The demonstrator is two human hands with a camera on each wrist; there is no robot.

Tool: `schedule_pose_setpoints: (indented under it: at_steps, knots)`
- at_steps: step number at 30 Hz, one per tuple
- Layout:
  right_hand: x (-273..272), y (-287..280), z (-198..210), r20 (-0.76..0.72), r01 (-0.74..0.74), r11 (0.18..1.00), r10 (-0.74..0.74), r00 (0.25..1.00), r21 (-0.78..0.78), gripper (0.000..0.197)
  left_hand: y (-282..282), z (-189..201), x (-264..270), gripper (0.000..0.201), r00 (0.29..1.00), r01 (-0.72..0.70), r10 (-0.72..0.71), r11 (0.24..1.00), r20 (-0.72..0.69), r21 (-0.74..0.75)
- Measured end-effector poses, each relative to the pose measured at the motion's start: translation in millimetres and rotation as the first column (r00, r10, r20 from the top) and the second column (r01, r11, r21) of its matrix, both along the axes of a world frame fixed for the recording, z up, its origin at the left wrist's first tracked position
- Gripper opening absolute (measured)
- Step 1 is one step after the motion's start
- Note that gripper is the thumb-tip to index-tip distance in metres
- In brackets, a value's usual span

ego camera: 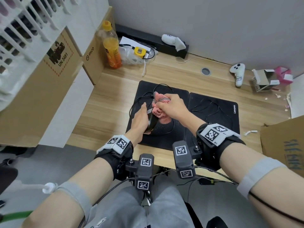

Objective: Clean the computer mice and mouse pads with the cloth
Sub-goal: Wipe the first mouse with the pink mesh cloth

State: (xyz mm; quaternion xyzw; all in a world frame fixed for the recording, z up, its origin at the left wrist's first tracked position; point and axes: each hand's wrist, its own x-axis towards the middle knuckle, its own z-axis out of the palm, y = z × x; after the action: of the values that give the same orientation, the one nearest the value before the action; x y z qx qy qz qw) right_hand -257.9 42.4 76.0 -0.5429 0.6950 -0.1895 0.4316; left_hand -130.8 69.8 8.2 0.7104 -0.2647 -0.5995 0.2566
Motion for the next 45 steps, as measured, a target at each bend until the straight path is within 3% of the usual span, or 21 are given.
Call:
schedule_pose_setpoints:
  at_steps: [3,6,9,12,20,30,37,41,45]
  knots:
    - [-2.3,-2.9,-4.3,-0.005,0.045,0.999,-0.044,0.999,0.013,0.022,6.5,8.1,3.1,0.063,0.989,0.145,-0.144,0.989,0.025,-0.036]
    - [-3.2,-5.8,-8.8,-0.024,0.042,0.999,-0.042,0.999,0.031,0.026,9.5,21.9,3.0,0.052,0.987,0.160,-0.157,0.978,0.036,-0.133]
    - [-0.6,-3.7,-10.6,-0.013,0.057,0.998,-0.057,0.998,-0.017,0.025,7.6,19.3,-0.5,0.065,1.000,0.019,-0.021,0.997,-0.022,-0.081]
    - [6.4,2.2,-10.5,0.024,0.063,0.995,-0.061,0.998,-0.080,0.018,3.6,25.5,-3.5,0.055,0.987,-0.103,0.108,0.994,-0.120,0.042]
    - [12.9,18.1,-12.5,0.093,0.040,0.992,-0.029,0.995,-0.123,0.018,-2.1,18.2,-7.0,0.042,0.933,-0.163,0.210,0.971,-0.292,0.176]
    - [-16.7,16.2,-4.8,0.114,0.165,0.986,-0.163,0.980,-0.010,0.011,-2.1,24.7,-5.5,0.026,0.965,0.026,0.008,0.992,-0.264,0.126]
    - [-9.7,7.9,-9.7,0.119,0.214,0.977,-0.211,0.970,-0.011,0.022,-1.5,32.6,9.2,0.029,0.940,0.194,-0.172,0.980,-0.294,0.050]
    - [-5.8,6.4,-6.9,0.140,0.180,0.983,-0.173,0.975,-0.035,0.013,-2.1,33.4,14.0,0.027,0.950,0.141,-0.125,0.989,-0.286,0.039]
    - [-1.8,10.4,-1.8,0.227,0.247,0.967,-0.226,0.947,-0.068,0.011,-10.3,32.9,11.4,0.027,0.956,-0.097,0.114,0.992,-0.269,0.074]
